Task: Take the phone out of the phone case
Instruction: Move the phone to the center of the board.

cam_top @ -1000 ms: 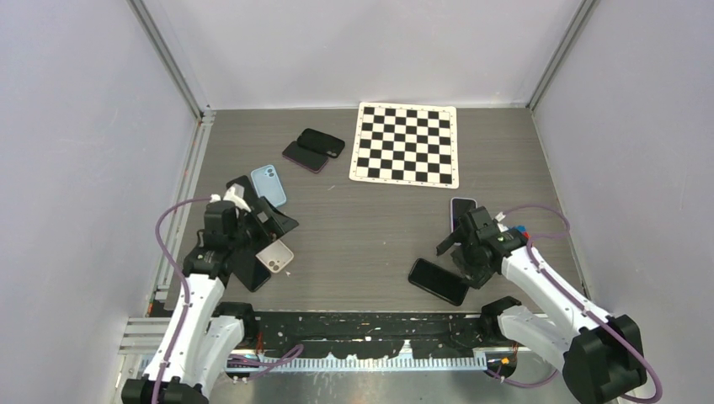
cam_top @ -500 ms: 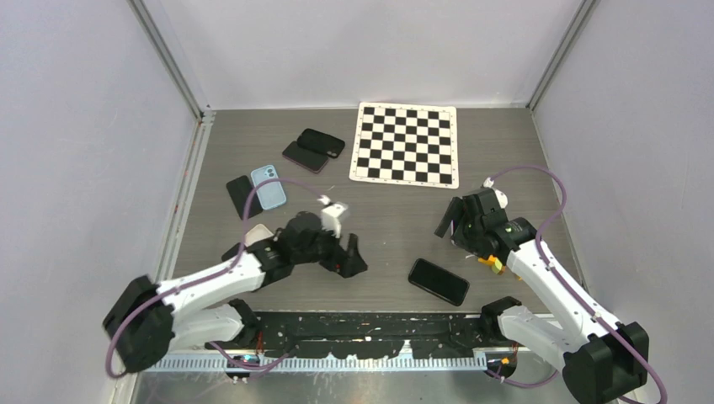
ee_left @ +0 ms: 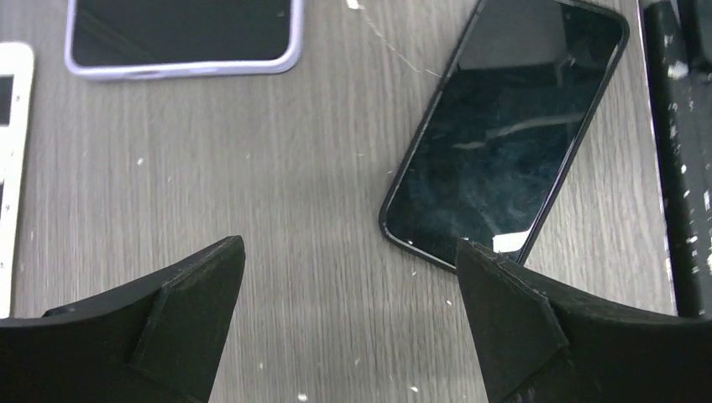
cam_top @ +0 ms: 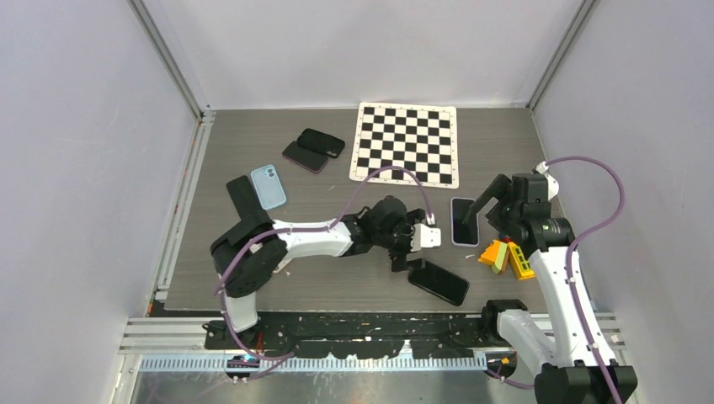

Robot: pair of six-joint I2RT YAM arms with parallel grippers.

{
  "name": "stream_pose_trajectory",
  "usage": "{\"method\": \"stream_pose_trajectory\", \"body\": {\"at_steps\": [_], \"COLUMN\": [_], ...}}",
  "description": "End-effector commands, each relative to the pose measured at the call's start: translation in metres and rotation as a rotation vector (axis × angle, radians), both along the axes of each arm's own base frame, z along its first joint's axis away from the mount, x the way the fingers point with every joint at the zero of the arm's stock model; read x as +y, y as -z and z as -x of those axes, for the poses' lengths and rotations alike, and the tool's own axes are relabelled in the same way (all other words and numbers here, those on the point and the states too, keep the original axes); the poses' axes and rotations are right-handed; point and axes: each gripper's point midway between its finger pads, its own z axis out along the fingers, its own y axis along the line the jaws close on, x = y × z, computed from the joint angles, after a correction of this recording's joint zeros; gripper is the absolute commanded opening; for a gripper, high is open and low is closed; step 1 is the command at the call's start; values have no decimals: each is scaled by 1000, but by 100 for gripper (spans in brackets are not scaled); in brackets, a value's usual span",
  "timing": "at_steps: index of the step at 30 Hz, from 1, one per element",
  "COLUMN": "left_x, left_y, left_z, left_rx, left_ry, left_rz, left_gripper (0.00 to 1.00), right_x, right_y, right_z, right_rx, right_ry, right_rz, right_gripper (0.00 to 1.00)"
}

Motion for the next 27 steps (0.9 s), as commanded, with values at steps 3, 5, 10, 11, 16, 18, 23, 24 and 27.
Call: {"method": "stream_pose_trajectory", "body": {"at_steps": [3, 5, 10, 11, 16, 18, 23, 24, 27], "left_x": [-28, -30, -27, -23, -23, -20, -16, -17, -13], "left_y": [16, 21, 30, 34, 43, 52, 48, 47, 51], "left_z": [32, 40, 57, 62, 61, 61, 70, 70, 73], "left_rx": [-176, -180, -86, -58, -16, 2, 72, 80, 113], "left_ry": [341, 391, 483, 502, 522, 520, 520, 516, 517], "left_rz": [-85, -94, -136, -167, -239, -274, -282, -281, -316], "left_gripper": [100, 100, 100, 100, 100, 100, 100, 100, 100], "right_x": [1, 1, 5, 5, 6, 5, 6, 7, 9], "right_y": [-16, -13, -15, -16, -16, -15, -14, -13, -13], "right_z": [-6, -7, -8, -8, -8, -7, -7, -8, -9], "right_rx": [-54, -45, -55, -58, -62, -61, -63, -64, -66], "right_ry": [8, 13, -1, 0, 1, 3, 2, -1, 0], "right_rz": [-98, -103, -132, -132, -140, -141, -147, -151, -162], "right_gripper": [99, 99, 99, 99, 99, 99, 99, 99, 99]}}
